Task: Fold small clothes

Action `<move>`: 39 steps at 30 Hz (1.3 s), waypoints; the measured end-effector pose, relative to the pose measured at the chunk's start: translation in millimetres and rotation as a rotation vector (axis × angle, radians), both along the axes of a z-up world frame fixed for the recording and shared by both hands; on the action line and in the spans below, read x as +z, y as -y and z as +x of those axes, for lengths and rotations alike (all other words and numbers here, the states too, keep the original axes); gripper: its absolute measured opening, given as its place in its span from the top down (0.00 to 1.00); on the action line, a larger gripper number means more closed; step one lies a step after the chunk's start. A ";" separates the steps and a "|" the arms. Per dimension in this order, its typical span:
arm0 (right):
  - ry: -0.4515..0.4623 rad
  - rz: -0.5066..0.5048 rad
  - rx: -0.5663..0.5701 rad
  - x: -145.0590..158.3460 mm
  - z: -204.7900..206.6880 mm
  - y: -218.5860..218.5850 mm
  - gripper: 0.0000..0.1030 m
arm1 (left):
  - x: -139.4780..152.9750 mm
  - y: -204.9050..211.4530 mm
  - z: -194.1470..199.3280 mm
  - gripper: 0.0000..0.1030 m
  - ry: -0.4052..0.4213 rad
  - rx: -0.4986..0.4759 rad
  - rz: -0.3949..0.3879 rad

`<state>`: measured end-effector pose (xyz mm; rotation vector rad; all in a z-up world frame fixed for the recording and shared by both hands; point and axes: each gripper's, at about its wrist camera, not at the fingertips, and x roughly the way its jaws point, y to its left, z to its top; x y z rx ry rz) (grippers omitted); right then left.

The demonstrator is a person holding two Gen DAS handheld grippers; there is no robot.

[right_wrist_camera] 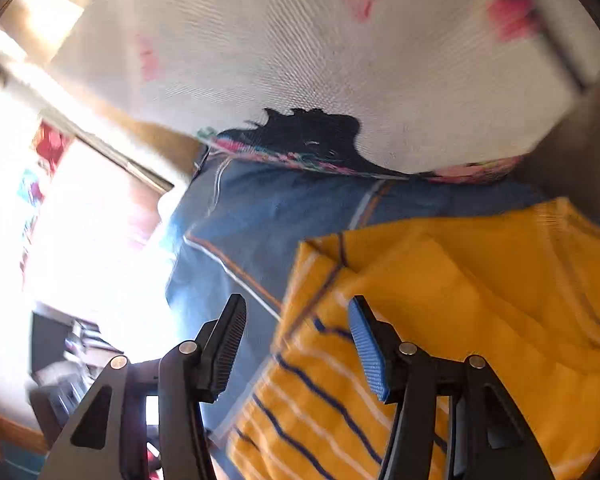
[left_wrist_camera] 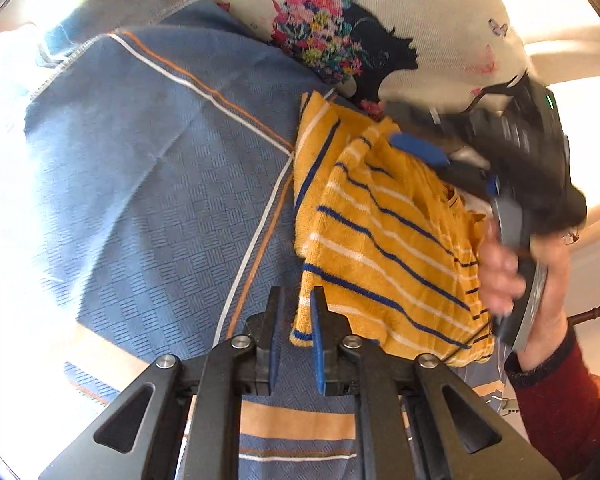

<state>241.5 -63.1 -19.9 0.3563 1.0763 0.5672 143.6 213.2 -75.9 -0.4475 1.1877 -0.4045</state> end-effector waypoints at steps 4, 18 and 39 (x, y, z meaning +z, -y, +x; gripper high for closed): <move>0.048 -0.217 -0.072 -0.6 -49.3 62.2 0.44 | 25.9 -1.4 -6.2 0.75 0.069 0.001 -0.018; -0.163 -0.195 -0.520 -47.5 -81.6 287.7 0.89 | -3.7 94.7 22.3 0.64 0.010 -0.152 0.081; -0.158 -0.095 -0.534 -56.5 -230.8 257.3 0.90 | -13.0 116.5 -0.4 0.60 0.014 -0.184 0.175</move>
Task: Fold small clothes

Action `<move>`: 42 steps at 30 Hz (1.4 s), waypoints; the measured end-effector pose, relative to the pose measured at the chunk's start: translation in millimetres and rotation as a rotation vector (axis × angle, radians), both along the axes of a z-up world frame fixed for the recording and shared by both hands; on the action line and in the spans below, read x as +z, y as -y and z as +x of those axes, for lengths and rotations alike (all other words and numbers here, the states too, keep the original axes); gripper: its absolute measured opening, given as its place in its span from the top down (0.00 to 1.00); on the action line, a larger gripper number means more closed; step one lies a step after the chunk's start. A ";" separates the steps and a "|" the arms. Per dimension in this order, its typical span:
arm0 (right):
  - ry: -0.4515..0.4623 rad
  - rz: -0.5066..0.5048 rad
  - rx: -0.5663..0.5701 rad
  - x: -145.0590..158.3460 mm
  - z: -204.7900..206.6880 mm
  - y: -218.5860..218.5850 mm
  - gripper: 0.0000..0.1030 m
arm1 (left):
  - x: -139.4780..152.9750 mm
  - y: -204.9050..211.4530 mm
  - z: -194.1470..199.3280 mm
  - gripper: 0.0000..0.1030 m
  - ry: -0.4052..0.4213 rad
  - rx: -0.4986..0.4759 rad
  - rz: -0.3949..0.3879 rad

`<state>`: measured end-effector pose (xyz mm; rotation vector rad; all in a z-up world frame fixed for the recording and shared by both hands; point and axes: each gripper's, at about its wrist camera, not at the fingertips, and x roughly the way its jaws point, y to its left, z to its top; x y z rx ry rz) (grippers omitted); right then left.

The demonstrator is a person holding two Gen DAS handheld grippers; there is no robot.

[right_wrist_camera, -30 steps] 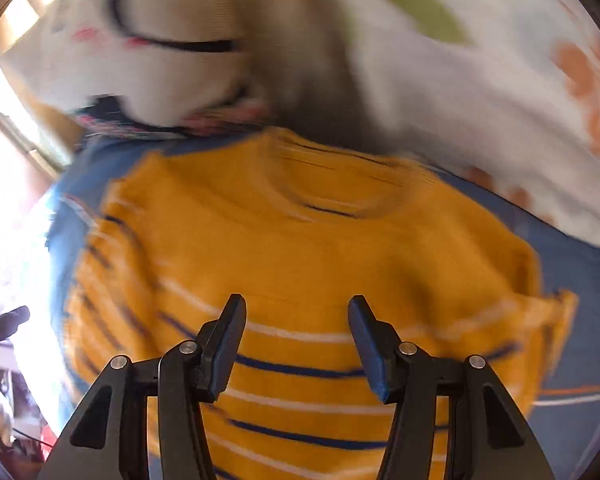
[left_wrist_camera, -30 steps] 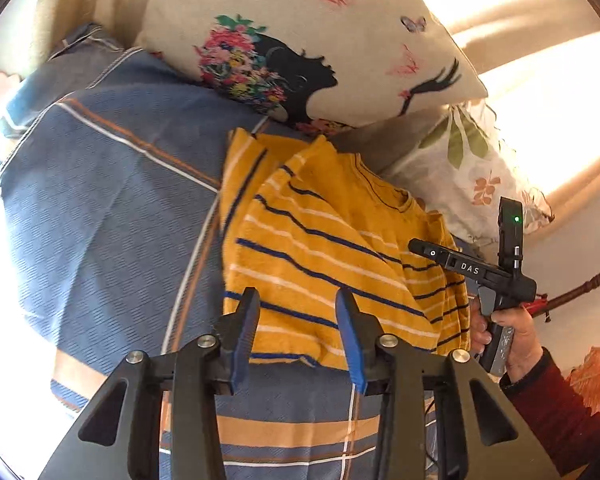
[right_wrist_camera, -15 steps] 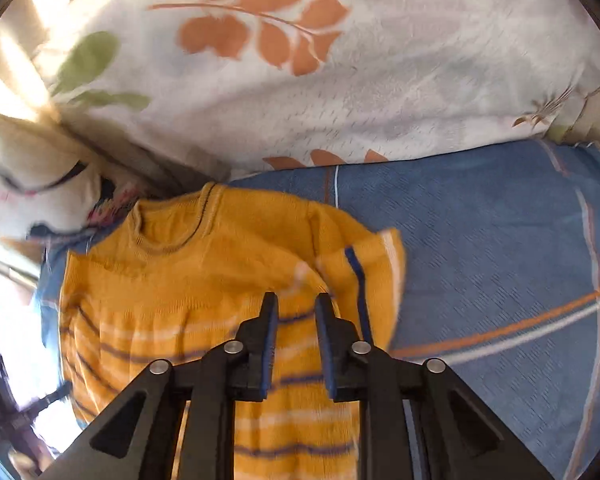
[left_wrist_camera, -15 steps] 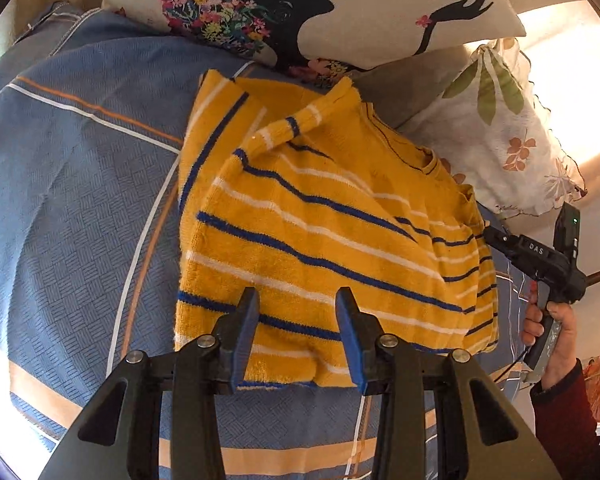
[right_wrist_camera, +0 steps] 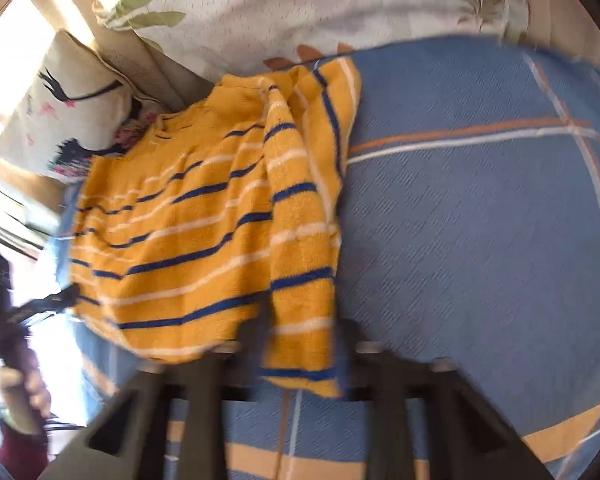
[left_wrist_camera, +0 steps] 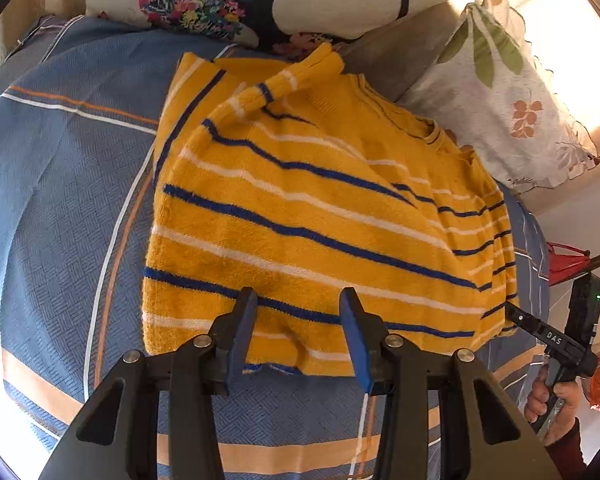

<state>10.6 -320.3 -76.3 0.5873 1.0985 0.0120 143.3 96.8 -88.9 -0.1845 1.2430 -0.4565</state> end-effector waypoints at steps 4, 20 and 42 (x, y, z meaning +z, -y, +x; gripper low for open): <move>-0.034 -0.004 -0.106 -4.7 -14.1 34.8 0.96 | -5.2 -1.9 1.6 0.60 -0.017 0.027 0.017; 0.097 -0.088 -0.016 63.3 24.3 -0.2 0.85 | 30.3 -32.1 -28.1 0.59 0.063 0.116 0.045; -0.006 -0.015 0.506 26.2 253.4 -293.7 0.47 | -19.4 -71.5 -1.0 0.41 -0.003 0.209 -0.170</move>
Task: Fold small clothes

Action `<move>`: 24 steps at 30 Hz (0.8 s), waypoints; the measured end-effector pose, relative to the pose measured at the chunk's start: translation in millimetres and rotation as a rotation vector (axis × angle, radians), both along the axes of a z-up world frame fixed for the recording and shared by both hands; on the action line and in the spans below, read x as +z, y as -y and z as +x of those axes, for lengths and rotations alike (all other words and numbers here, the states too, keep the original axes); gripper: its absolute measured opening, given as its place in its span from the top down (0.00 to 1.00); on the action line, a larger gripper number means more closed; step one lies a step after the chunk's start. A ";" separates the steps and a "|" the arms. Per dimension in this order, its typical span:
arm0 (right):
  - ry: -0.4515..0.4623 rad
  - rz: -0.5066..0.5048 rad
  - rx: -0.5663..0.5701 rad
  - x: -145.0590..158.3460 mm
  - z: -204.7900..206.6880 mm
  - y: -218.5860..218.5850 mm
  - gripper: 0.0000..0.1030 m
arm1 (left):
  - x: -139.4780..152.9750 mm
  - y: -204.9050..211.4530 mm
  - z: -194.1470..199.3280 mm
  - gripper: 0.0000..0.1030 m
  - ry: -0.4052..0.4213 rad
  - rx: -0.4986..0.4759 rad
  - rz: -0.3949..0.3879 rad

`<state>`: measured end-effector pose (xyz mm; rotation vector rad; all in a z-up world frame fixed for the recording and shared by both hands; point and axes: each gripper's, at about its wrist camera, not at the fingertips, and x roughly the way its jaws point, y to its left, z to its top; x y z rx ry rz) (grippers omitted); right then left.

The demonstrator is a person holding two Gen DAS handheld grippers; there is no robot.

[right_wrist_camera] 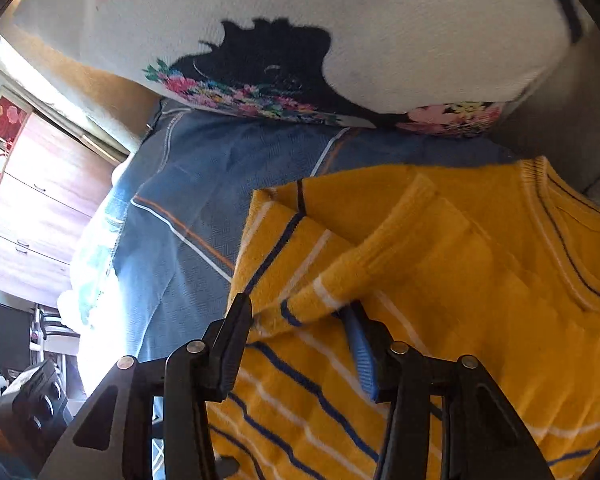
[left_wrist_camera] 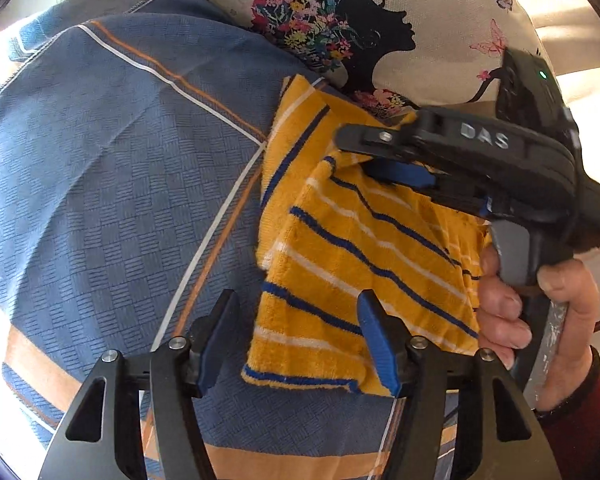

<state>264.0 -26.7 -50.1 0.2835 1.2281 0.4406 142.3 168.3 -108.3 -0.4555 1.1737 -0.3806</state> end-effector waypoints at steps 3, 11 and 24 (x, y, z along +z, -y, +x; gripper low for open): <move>-0.004 -0.062 0.020 -6.6 12.1 -23.0 0.33 | -9.9 5.3 2.3 0.43 -0.031 -0.011 -0.063; 0.070 -0.389 0.189 -16.2 12.6 -86.5 0.26 | -15.1 1.3 -4.3 0.87 -0.069 0.019 -0.172; 0.152 -0.391 0.166 14.7 -17.9 -72.5 0.79 | 28.9 19.4 -37.9 0.88 0.005 -0.023 -0.200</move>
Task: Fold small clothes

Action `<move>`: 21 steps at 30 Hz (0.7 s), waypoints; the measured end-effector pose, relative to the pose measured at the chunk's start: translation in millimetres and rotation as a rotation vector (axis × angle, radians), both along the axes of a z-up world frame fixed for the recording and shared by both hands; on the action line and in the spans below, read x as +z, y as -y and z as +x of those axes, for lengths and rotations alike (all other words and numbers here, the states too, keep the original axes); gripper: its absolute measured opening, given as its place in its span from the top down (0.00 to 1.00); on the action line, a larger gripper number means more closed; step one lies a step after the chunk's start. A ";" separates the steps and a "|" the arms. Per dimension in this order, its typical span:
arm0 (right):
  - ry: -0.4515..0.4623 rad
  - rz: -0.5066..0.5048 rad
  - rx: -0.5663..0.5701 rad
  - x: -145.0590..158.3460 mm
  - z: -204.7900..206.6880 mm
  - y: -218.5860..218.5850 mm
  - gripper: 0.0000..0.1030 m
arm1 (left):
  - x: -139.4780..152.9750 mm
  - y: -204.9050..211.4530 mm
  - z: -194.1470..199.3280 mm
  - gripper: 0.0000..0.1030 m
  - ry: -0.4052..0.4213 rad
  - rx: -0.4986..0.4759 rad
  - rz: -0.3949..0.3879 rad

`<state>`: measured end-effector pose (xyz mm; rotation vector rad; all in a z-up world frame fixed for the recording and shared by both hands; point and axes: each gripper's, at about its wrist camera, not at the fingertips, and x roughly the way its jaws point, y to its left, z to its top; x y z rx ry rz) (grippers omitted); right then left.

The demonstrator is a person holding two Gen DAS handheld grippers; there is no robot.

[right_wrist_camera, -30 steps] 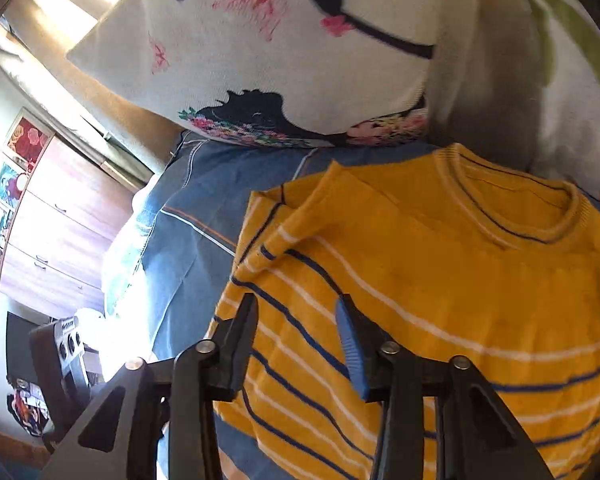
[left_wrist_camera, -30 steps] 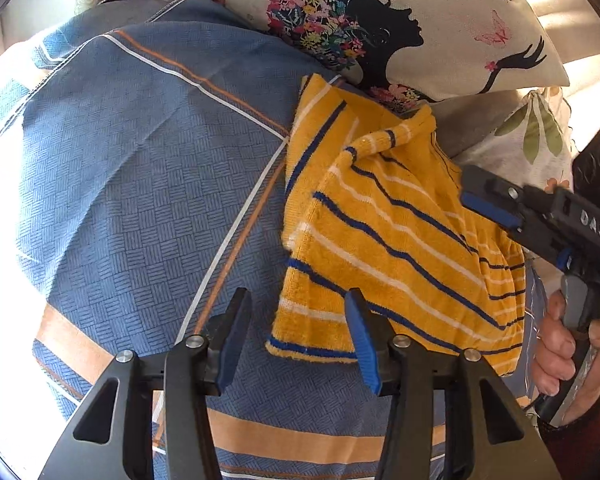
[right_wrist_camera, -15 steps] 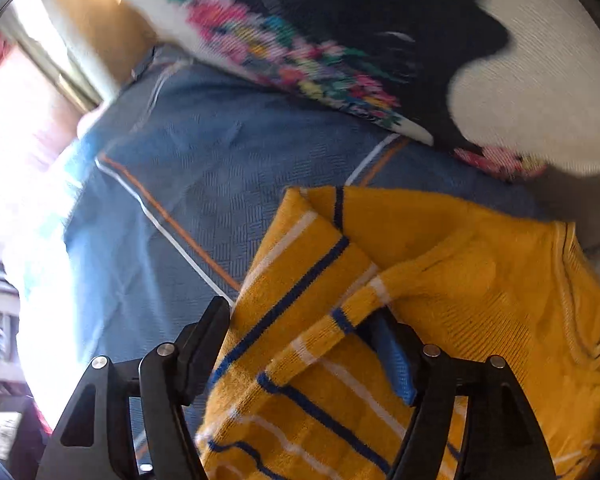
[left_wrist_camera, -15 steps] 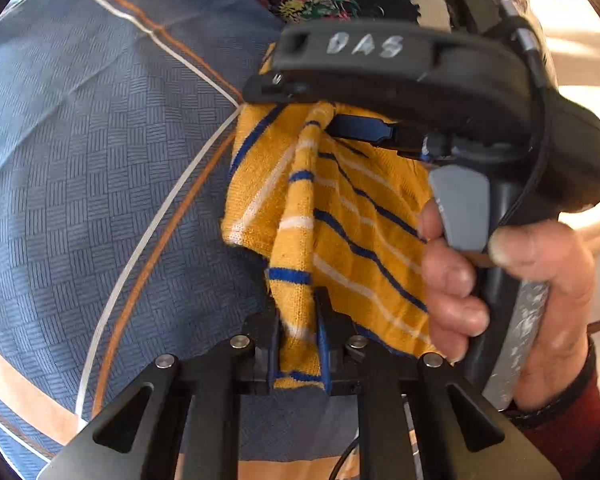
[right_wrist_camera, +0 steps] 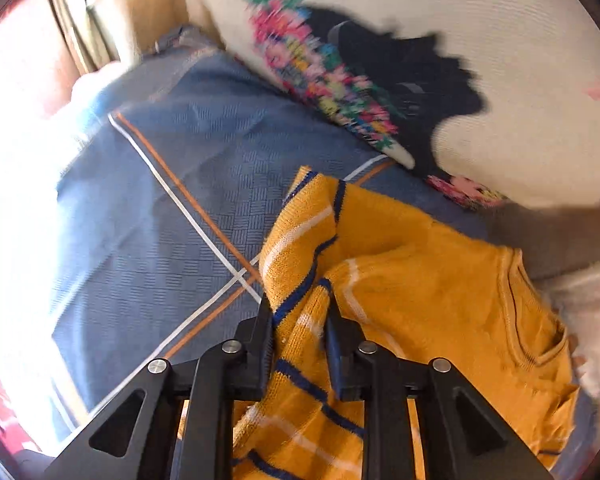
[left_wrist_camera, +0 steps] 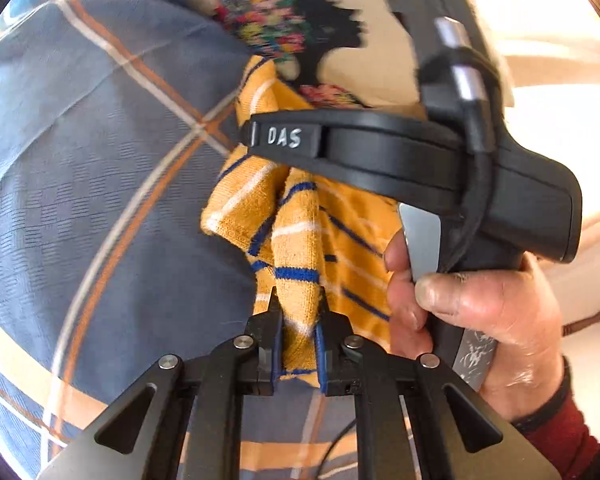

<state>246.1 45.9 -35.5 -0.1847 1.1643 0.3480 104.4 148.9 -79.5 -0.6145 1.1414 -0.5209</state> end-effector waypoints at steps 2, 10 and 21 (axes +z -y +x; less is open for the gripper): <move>0.020 0.090 -0.036 17.4 -10.8 24.8 0.89 | 13.0 15.3 -7.2 0.88 0.022 -0.039 -0.009; 0.123 0.253 -0.241 64.8 -62.9 150.9 0.88 | 69.1 91.5 -42.1 0.89 0.133 -0.263 -0.004; 0.119 0.312 -0.607 27.6 -139.1 345.1 0.89 | 77.8 160.3 -54.7 0.59 0.094 -0.505 0.000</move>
